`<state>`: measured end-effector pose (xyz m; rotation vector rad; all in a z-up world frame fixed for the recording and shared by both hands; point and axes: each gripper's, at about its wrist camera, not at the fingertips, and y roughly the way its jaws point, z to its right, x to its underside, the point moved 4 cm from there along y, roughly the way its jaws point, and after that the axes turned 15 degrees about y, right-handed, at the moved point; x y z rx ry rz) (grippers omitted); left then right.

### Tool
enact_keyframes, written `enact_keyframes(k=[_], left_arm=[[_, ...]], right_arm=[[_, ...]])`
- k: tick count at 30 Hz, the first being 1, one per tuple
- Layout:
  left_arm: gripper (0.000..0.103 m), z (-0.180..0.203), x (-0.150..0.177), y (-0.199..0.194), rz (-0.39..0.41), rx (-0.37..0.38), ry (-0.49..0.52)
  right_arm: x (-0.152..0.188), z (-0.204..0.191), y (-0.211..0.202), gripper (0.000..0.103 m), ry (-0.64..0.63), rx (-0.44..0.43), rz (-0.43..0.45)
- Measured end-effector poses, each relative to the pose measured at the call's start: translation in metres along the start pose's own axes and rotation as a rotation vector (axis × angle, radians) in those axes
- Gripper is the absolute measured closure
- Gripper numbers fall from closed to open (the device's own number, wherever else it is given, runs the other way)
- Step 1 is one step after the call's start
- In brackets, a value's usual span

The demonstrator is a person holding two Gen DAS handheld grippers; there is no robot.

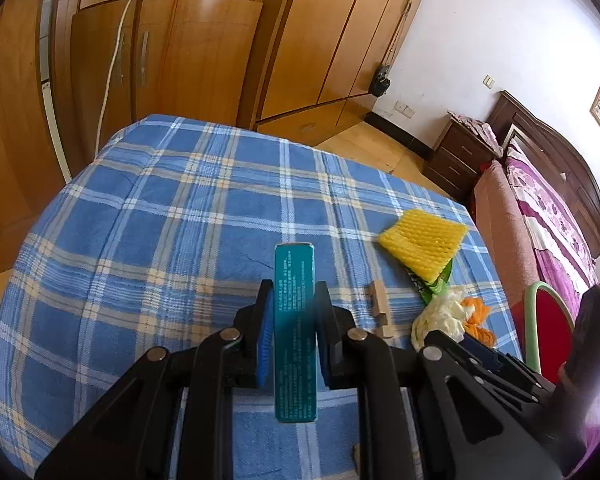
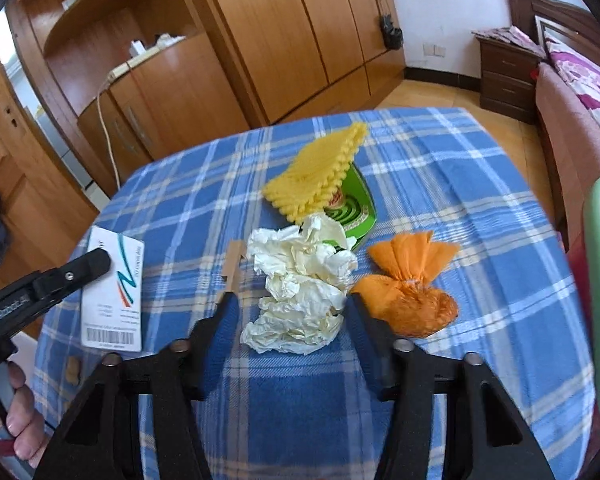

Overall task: Collect trash
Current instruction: 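Grasp the teal box with the left tool while the right tool grasps the white tissue, then carry the teal box and tissue over the red bucket with both tools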

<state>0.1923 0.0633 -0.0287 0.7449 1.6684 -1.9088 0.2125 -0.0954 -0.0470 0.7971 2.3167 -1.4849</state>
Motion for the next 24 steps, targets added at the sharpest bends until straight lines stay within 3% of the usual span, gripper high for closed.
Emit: enact_keyframes(k=[2,10,24], left_arm=[[0.085,0.000,0.000,0.002,-0.006,0.004,-0.003],[0.085,0.009,0.003,0.002,-0.013,0.001,0.014],[0.085,0.053,-0.004,-0.021,0.019,0.047,0.078]], right_arm=[[0.000,-0.001,0.007,0.064,0.005,0.001,-0.011],[0.002,-0.001,0.005,0.084,0.016,-0.042,-0.014],[0.008,0.006,-0.081,0.086,0.040,-0.149,0.110]])
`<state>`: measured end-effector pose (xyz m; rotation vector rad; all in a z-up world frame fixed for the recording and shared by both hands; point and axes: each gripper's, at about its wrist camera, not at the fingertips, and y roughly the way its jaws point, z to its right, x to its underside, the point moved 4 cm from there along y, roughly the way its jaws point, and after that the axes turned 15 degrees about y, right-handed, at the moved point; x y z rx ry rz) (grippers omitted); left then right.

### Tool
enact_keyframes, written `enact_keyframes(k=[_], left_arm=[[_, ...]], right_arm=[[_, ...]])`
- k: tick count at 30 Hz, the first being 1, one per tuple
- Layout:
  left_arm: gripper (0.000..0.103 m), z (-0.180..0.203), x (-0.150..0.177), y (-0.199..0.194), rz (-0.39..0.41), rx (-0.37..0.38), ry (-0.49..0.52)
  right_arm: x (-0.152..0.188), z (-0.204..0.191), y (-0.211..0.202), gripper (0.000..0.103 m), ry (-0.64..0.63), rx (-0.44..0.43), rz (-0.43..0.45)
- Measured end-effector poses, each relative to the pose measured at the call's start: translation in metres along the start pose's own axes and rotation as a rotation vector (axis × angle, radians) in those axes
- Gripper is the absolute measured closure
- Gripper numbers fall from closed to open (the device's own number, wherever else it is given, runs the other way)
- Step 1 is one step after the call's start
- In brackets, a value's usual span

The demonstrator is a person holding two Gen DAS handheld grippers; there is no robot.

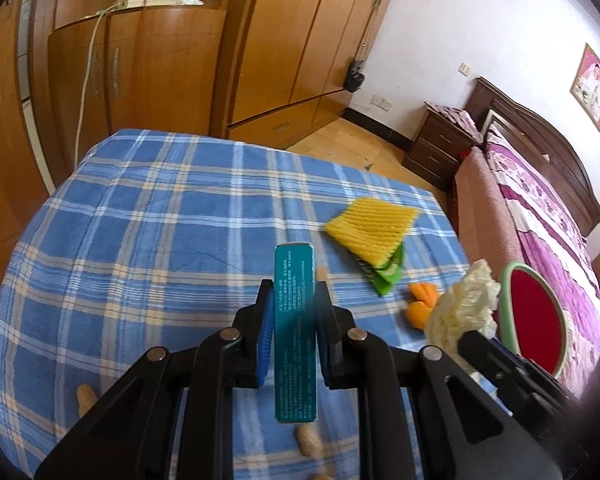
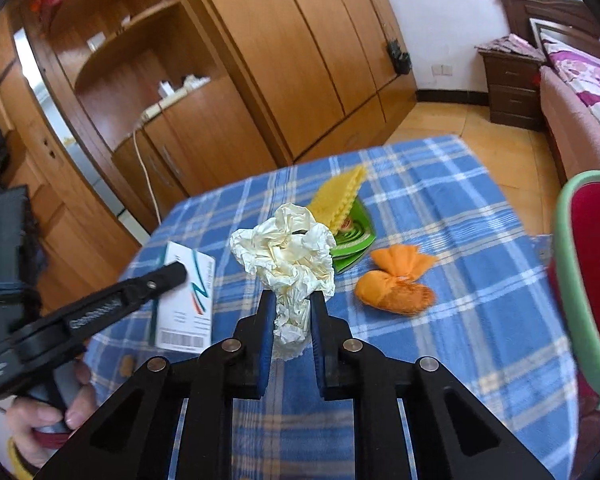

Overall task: Collect trash
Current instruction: 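Carry the teal box and tissue over the red bucket with both tools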

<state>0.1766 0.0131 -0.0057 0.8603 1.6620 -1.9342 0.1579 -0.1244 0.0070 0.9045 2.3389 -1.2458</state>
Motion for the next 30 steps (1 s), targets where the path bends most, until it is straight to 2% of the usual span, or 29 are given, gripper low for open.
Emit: enact_keyframes(k=[10,17,30], left_arm=[[0.084,0.056,-0.015,-0.014,0.026,0.097,0.068],[0.084,0.104,-0.029,-0.015,0.039,0.172,0.134],[0.084,0.205,-0.050,0.000,0.051,0.301,0.267]], right_arm=[[-0.009,0.023,-0.067,0.086,0.041,0.018,0.122],[-0.020,0.055,-0.108,0.086,0.089,0.045,0.222],[-0.032,0.128,-0.146,0.086,0.213,0.154,0.334]])
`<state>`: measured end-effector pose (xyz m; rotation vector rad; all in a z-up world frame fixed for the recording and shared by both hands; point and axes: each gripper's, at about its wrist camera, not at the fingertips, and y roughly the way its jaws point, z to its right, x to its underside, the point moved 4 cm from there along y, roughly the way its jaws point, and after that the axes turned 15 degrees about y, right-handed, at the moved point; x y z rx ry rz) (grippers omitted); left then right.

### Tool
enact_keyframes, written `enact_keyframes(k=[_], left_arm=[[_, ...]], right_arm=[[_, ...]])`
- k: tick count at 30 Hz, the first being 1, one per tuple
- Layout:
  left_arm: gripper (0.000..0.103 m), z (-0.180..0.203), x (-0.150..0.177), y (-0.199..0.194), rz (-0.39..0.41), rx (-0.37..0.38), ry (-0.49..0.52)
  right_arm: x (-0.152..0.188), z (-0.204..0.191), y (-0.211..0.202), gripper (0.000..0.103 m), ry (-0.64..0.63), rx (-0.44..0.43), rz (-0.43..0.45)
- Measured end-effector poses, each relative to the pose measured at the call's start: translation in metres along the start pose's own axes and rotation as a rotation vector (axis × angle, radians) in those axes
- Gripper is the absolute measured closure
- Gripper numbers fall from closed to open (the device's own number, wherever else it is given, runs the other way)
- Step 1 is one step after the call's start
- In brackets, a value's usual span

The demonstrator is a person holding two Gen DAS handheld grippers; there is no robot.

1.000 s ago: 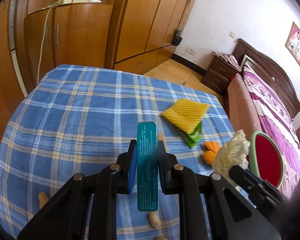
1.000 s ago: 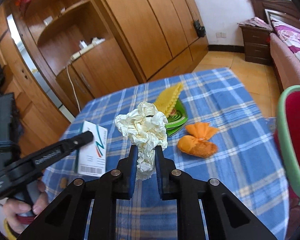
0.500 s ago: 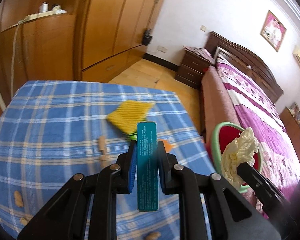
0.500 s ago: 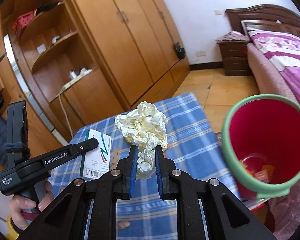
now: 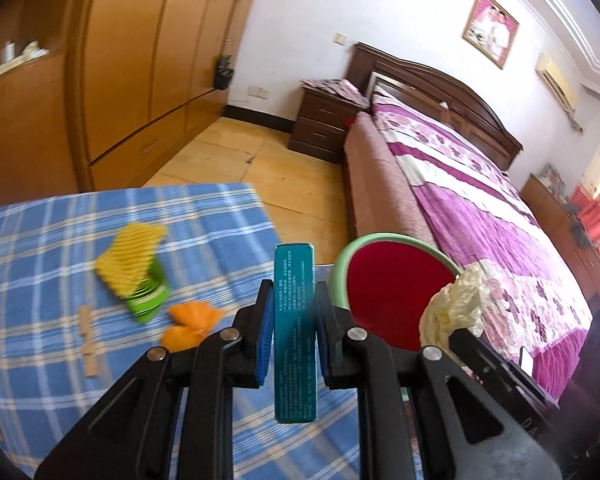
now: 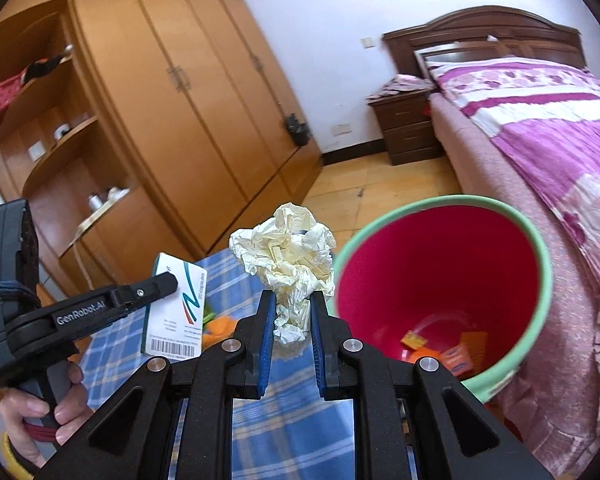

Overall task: Collect trash
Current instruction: 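Carry the teal box and tissue over the red bucket with both tools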

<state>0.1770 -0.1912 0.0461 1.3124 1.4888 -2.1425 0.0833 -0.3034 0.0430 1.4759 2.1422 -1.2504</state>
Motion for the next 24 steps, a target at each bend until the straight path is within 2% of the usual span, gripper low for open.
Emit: enact_keyframes(k=[12,24], left_arm=[[0.084,0.055,-0.016,0.061,-0.025,0.096,0.083],[0.084,0.087,-0.008,0.101,-0.073,0.123,0.166]], right_arm=[[-0.019,0.060,0.011,0.086,0.093,0.093,0.026],[-0.023,0.094,0.023,0.084,0.148,0.146,0.014]])
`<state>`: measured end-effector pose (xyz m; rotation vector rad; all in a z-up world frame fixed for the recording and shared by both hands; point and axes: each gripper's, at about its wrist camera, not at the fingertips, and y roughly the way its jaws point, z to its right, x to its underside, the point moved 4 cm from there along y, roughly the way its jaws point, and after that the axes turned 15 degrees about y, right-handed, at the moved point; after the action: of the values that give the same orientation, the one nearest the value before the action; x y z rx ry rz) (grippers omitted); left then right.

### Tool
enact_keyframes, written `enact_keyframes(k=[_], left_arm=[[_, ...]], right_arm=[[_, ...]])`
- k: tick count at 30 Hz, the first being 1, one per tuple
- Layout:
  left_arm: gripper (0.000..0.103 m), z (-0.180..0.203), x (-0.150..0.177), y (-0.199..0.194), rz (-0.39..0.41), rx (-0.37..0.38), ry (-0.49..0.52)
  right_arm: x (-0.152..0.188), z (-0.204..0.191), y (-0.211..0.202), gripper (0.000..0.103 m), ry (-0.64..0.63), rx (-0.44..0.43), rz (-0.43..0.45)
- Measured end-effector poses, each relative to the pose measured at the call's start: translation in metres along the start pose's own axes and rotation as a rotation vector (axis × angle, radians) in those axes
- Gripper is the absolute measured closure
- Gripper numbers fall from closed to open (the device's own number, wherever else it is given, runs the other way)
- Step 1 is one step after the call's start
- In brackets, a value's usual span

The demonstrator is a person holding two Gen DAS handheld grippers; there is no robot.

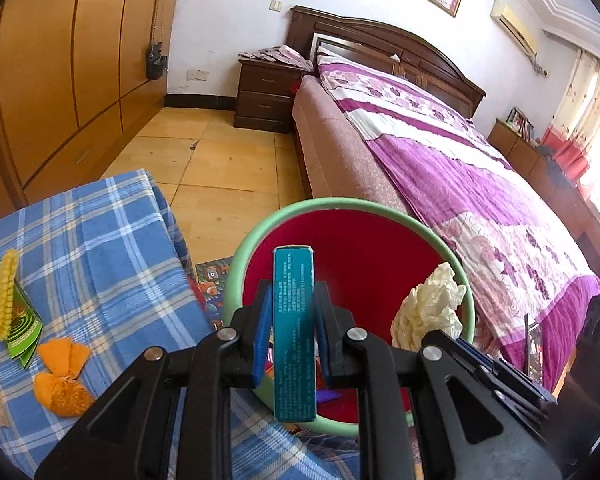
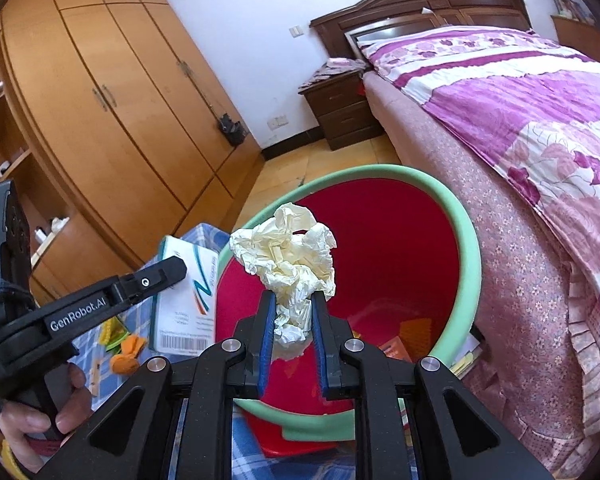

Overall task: Collect trash
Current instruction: 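Carry the teal box and tissue over the red bucket with both tools, then open both tools to drop the box and tissue into the bucket, then move both open tools back over the table items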

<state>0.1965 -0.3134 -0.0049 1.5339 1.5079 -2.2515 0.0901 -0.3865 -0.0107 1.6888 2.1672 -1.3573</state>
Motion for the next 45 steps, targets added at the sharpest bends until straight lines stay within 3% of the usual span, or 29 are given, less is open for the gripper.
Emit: enact_keyframes(k=[5,10,16,20,25,29,45], left_arm=[[0.071,0.003,0.001,0.003,-0.017,0.000,0.012],[0.070,0.002,0.003,0.001,-0.023,-0.007,0.003],[0.066,-0.006,0.008,-0.006,-0.031,-0.035,-0.012],[0.065,-0.012,0.012,-0.014,-0.033,-0.056,-0.017],[0.063,-0.024,0.018,-0.025,-0.039,-0.083,-0.028],[0.060,-0.038,0.023,-0.035,-0.041,-0.112,-0.043],[0.060,-0.126,0.049,-0.072,-0.054,-0.286,-0.131]], right_arm=[[0.000,0.005,0.003,0.081,0.026,0.001,-0.008],[-0.002,0.009,0.004,0.073,0.042,0.000,-0.012],[-0.002,0.006,0.001,0.072,0.043,0.008,-0.010],[0.000,0.005,-0.001,0.059,0.043,0.016,-0.006],[0.001,0.001,-0.007,0.058,0.040,0.014,0.003],[0.003,-0.003,-0.011,0.045,0.039,0.015,0.006],[0.015,-0.034,-0.015,0.044,0.018,0.012,0.014]])
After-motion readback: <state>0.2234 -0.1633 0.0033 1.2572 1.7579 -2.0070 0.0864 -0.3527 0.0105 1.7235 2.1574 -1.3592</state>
